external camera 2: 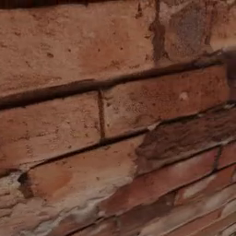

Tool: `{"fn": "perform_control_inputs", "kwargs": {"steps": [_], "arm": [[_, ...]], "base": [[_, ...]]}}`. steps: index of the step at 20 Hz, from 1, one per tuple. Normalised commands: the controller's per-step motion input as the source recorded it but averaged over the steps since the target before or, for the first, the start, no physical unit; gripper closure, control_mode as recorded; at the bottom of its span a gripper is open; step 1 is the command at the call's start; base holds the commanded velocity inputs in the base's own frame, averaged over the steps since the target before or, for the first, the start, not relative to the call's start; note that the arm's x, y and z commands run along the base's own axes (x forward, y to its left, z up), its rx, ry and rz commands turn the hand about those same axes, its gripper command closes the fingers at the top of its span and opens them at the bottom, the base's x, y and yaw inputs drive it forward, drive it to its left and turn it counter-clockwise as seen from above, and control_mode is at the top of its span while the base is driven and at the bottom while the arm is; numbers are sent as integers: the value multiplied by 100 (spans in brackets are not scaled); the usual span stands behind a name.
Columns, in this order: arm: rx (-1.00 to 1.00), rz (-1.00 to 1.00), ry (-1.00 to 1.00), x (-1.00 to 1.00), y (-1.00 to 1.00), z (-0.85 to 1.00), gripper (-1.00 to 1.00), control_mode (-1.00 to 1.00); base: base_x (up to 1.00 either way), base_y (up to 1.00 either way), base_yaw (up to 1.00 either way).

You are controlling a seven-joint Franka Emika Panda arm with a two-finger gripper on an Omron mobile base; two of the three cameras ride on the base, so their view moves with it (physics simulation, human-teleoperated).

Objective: Pick both bowls and place them on the counter. Then place the mushroom in one bowl and place the eggplant in the other bowl.

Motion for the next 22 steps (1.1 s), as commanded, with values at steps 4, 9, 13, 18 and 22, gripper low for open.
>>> {"fn": "perform_control_inputs", "kwargs": {"steps": [4,9,13,18,22], "arm": [[0,0,0,0,0,0,-100,100],[0,0,0,0,0,0,-100,100],[0,0,0,0,0,0,-100,100],[0,0,0,0,0,0,-100,100],[0,0,0,0,0,0,-100,100]], "base": [[67,-89,0],[68,-62,10],[81,-46,16],[73,-69,16],[70,-60,22]]}}
